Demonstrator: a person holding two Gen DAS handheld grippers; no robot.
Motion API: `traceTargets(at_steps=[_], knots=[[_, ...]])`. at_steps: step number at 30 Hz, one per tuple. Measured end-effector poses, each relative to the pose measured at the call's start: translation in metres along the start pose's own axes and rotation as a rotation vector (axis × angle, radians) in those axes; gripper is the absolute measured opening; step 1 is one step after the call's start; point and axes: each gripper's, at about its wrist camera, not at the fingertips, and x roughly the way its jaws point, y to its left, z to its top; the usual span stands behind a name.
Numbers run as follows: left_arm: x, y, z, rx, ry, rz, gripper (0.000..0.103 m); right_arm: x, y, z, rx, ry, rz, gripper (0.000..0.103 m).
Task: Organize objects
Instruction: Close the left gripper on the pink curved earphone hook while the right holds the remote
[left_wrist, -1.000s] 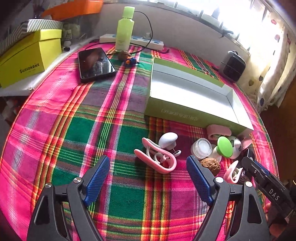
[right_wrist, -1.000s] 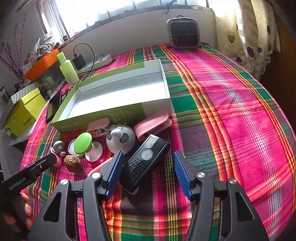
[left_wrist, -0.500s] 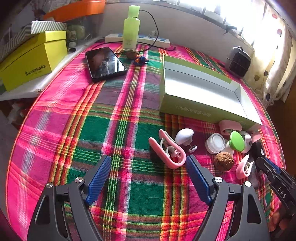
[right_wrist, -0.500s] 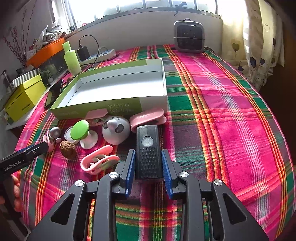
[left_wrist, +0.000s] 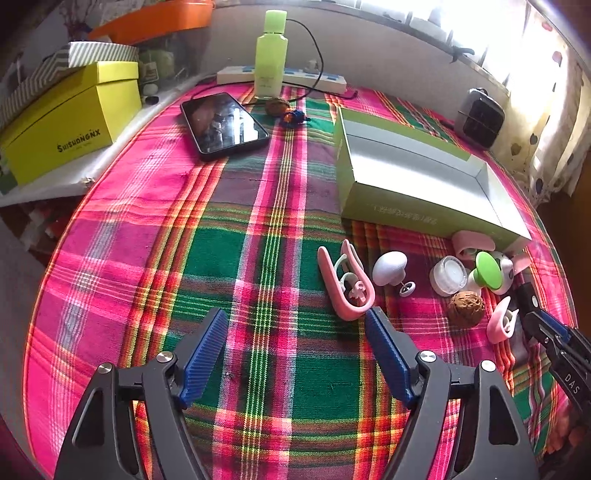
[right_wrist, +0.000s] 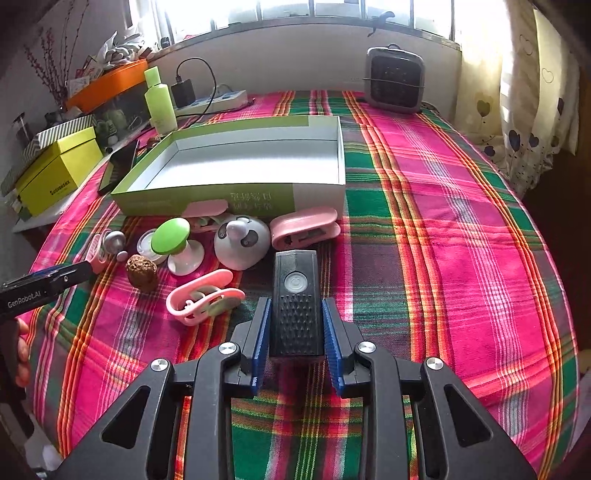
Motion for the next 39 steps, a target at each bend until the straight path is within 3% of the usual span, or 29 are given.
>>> traceTargets(at_steps=[6, 12, 22, 31, 39], knots=[[0.002, -0.007, 0.006, -0.032, 0.001, -0.051, 0.076, 0.006, 0.000, -0.003, -0.002, 0.021, -0.002, 0.029], [0.009, -0.014, 0.011, -0.001, -0.009, -0.003, 0.076, 0.007, 0.001, -0.001, -0.006, 0.021, -0.006, 0.029], [0.011, -0.005, 0.014, 0.028, -0.030, 0.046, 0.060, 0.009, 0.002, 0.000, -0.024, 0.014, -0.021, 0.029], [0.016, -0.007, 0.021, 0.049, -0.050, 0.056, 0.056, 0.012, 0.002, 0.001, -0.030, 0.005, -0.033, 0.029], [0.017, -0.009, 0.023, 0.068, -0.060, 0.058, 0.038, 0.012, 0.001, 0.002, -0.032, 0.000, -0.035, 0.029]])
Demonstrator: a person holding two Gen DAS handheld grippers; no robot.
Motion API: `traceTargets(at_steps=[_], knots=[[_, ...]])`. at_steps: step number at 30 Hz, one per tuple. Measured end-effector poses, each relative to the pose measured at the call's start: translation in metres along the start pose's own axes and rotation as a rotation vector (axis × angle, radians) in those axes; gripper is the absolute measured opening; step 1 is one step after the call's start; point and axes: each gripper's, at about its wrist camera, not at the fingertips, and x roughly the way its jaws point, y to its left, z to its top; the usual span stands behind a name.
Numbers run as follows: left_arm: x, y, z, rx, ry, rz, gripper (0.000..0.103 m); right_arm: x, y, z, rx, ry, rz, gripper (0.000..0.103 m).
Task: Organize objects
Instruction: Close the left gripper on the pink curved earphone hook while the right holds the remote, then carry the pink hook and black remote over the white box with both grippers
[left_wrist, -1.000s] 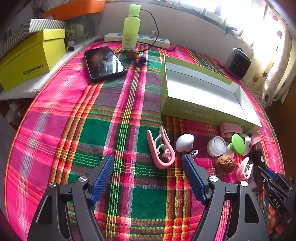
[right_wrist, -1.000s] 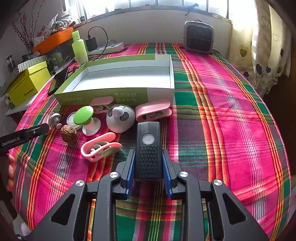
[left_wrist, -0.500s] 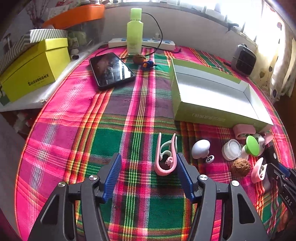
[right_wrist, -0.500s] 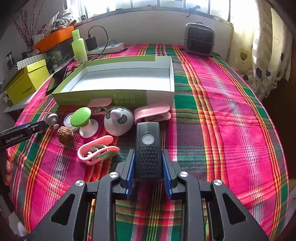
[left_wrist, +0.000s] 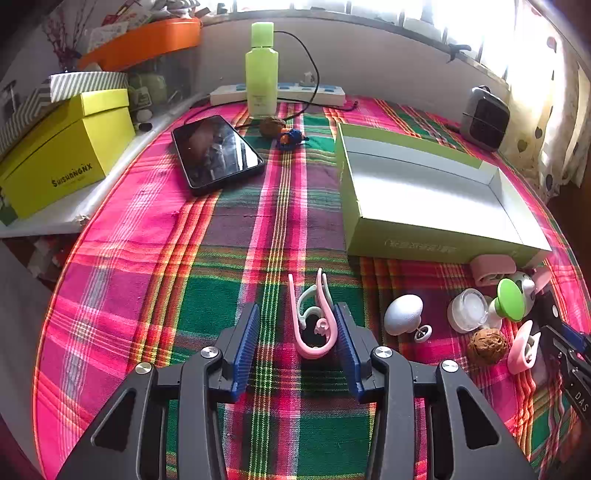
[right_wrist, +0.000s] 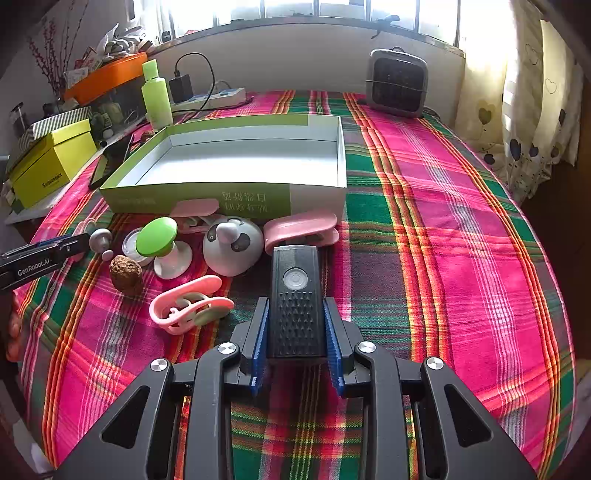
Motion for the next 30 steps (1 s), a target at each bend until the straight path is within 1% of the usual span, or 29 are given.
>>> traceTargets(at_steps=[3, 5, 10, 20, 30], knots=[[0.000, 0.000, 0.000, 0.001, -0.001, -0.002, 0.032, 0.000, 0.000, 0.000, -0.003, -0.002, -0.002, 0.029], [-0.001, 0.000, 0.000, -0.003, -0.001, -0.011, 0.024, -0.001, 0.000, 0.000, -0.001, -0.004, -0.001, 0.029], [-0.001, 0.000, -0.001, -0.005, -0.003, -0.015, 0.021, -0.001, 0.000, 0.000, -0.002, -0.004, -0.001, 0.029], [-0.007, -0.006, -0.002, 0.013, -0.015, -0.033, 0.021, -0.005, 0.001, 0.001, 0.012, -0.024, 0.005, 0.028], [-0.027, -0.020, 0.005, 0.042, -0.040, -0.090, 0.021, -0.013, 0.001, 0.005, 0.025, -0.032, 0.064, 0.028]])
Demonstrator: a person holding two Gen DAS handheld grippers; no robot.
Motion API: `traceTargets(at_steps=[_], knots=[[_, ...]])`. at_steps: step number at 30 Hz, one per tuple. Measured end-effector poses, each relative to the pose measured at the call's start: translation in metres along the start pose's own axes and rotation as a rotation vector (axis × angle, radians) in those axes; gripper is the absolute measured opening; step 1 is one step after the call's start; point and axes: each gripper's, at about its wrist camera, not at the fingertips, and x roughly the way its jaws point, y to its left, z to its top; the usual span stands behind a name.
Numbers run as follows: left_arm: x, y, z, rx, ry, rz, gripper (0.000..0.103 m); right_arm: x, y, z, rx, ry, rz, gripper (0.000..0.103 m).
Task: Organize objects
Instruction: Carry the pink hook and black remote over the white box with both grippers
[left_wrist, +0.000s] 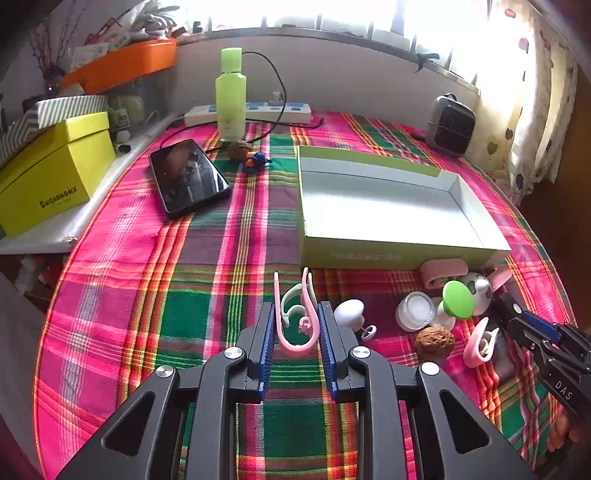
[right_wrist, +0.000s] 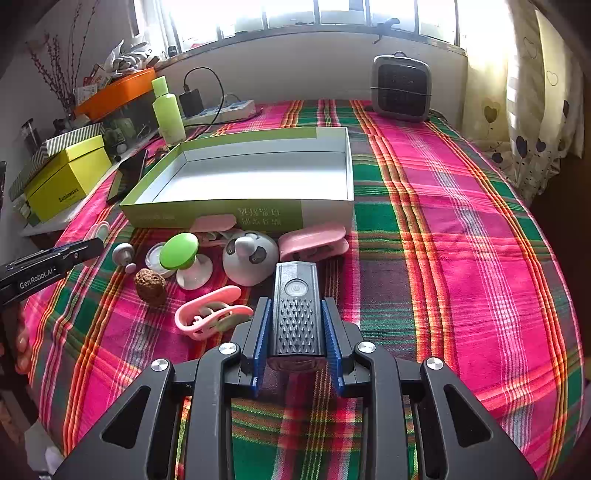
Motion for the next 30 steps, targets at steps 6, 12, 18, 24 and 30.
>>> traceTargets(at_steps=[6, 12, 18, 24, 30], knots=[[-0.001, -0.008, -0.002, 0.012, 0.003, -0.016, 0.021, 0.004, -0.002, -0.005, -0.007, 0.018, -0.014, 0.028], [0.001, -0.009, -0.006, 0.011, 0.014, -0.015, 0.021, 0.009, 0.000, -0.005, -0.029, 0.034, -0.036, 0.029], [-0.001, -0.011, -0.005, 0.017, 0.008, -0.014, 0.021, 0.014, 0.003, -0.003, -0.059, 0.039, -0.052, 0.029], [-0.004, -0.013, 0.000, 0.023, 0.002, -0.023, 0.021, 0.012, 0.003, -0.004, -0.062, 0.041, -0.040, 0.028], [-0.004, -0.019, 0.008, 0.029, 0.004, -0.054, 0.021, -0.001, 0.001, 0.010, -0.038, 0.018, 0.018, 0.028]])
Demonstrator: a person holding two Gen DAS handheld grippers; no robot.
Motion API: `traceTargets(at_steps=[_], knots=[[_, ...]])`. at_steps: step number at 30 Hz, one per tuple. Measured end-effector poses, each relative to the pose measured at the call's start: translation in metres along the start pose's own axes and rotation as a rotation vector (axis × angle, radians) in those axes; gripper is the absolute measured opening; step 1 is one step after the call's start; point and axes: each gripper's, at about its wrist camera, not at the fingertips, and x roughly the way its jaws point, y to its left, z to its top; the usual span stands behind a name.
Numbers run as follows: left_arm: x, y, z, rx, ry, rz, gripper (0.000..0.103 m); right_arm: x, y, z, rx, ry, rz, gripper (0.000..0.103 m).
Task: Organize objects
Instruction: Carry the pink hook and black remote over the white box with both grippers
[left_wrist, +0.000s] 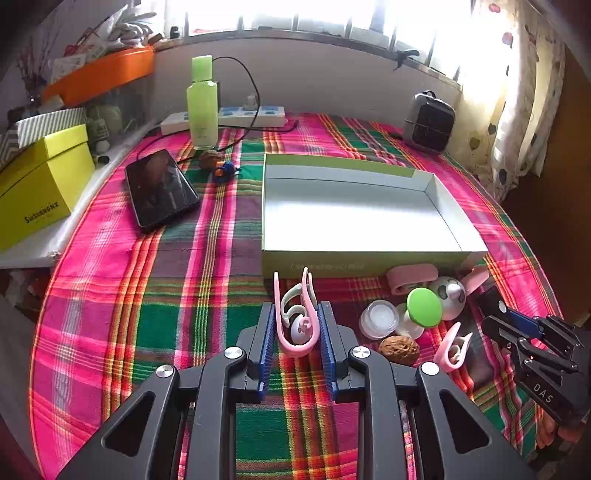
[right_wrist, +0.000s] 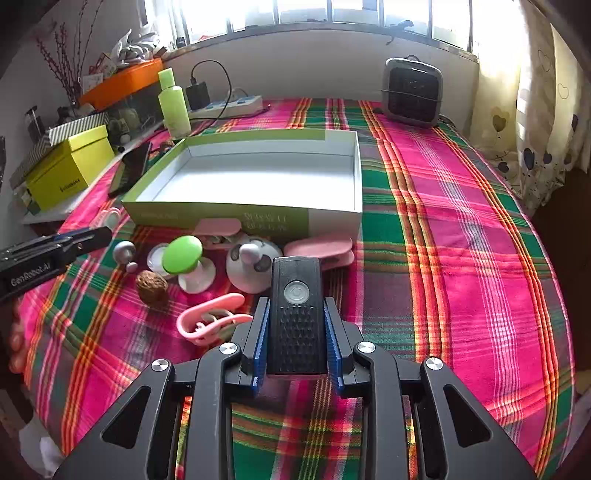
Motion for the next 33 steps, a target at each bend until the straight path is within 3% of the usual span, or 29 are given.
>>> traceTargets(at_steps=[7, 17, 33], knots=[[0.004, -0.006, 0.017, -0.006, 0.000, -0.032, 0.021, -0.003, 0.003, 0.031, 0.005, -0.026, 0.052, 0.028], [0.030, -0.020, 0.053, 0.030, 0.001, -0.035, 0.021, 0.031, 0.013, 0.078, -0.003, 0.003, 0.104, 0.028], [0.096, -0.023, 0.102, 0.038, 0.067, -0.024, 0.021, 0.100, 0.011, 0.129, 0.003, 0.084, 0.065, 0.028]])
